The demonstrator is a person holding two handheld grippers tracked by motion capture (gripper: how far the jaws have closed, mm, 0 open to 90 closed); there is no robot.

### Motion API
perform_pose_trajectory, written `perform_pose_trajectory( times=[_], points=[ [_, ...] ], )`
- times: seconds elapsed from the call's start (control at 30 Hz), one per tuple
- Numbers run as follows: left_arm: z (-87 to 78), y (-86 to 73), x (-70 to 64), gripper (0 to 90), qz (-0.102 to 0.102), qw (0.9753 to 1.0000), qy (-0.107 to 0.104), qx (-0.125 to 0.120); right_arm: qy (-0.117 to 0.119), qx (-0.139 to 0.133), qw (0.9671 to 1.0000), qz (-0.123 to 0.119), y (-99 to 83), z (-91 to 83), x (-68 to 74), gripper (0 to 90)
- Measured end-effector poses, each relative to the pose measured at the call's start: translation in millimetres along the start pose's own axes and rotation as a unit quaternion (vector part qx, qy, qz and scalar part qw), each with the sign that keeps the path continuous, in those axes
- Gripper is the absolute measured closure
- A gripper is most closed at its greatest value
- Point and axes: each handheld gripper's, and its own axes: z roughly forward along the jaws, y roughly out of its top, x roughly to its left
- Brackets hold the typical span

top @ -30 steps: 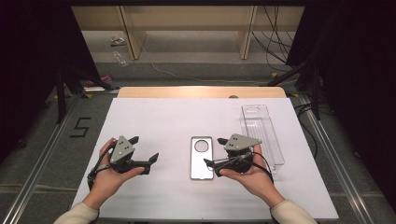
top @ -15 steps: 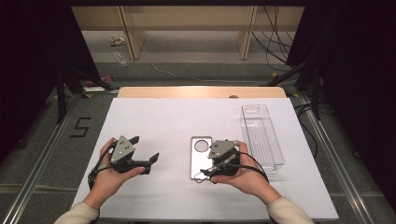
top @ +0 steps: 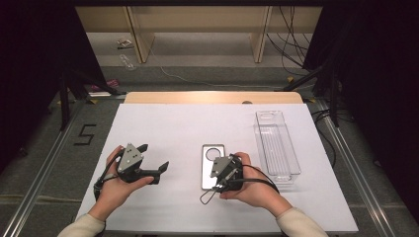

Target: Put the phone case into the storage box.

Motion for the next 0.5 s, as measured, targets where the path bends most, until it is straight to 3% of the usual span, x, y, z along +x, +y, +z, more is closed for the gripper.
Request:
perform_pose_trajectory(
  times=[0.27, 0.5],
  points=[
    [0.2, 0.1, 0.0, 7.7, 0.0, 1.0, -0.001, 0.0, 0.005, 0.029, 0.9993, -0.024, 7.9, 8.8, 4.7, 25.6],
    [0.1, 0.3, 0.0, 7.7, -0.001, 1.0, 0.0, -0.001, 0.004, 0.066, 0.9964, -0.053, 13.1, 18.2, 8.0, 27.3]
  ],
)
